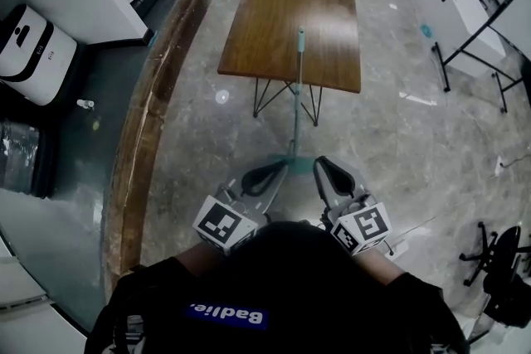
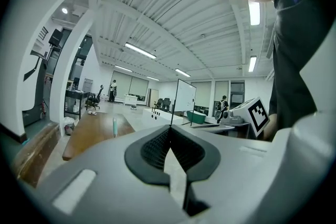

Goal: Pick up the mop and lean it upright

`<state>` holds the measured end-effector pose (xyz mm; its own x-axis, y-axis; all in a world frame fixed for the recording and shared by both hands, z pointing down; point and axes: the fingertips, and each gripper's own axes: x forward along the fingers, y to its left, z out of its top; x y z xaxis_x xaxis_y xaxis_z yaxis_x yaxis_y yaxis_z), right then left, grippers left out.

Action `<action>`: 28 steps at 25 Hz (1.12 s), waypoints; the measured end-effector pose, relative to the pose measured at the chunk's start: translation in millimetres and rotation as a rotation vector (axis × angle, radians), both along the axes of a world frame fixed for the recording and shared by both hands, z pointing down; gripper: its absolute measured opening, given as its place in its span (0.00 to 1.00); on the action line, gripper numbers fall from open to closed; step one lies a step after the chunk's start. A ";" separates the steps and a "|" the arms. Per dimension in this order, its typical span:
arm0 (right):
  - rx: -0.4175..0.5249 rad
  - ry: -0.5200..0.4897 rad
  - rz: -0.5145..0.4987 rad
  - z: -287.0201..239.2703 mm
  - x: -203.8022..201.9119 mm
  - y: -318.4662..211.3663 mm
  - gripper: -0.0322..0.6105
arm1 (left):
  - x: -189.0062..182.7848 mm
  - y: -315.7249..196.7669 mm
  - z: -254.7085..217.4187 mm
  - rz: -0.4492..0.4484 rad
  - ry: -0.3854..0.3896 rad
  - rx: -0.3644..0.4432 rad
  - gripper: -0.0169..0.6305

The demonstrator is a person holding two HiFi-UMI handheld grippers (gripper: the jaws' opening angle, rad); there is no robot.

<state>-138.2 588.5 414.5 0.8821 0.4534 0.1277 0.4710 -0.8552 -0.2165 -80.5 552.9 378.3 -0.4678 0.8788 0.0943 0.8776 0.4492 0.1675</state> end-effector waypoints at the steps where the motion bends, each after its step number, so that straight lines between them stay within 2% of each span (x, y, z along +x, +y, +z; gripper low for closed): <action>1: 0.002 -0.005 0.008 -0.2 8.7 3.4 0.10 | 9.6 3.4 0.1 0.008 0.000 -0.003 0.05; 9: 0.022 -0.042 0.086 -1.1 77.4 28.2 0.11 | 84.3 23.1 2.6 0.058 -0.017 -0.034 0.05; 15: -0.010 -0.053 0.130 -0.2 114.2 41.8 0.12 | 127.1 27.9 0.1 0.078 -0.025 -0.042 0.05; 21: -0.014 -0.080 0.155 -1.0 125.7 58.0 0.12 | 146.2 30.4 3.0 0.081 -0.039 -0.050 0.05; 28: -0.019 -0.101 0.124 10.0 127.0 85.4 0.14 | 149.5 40.5 -0.2 0.035 -0.023 -0.037 0.05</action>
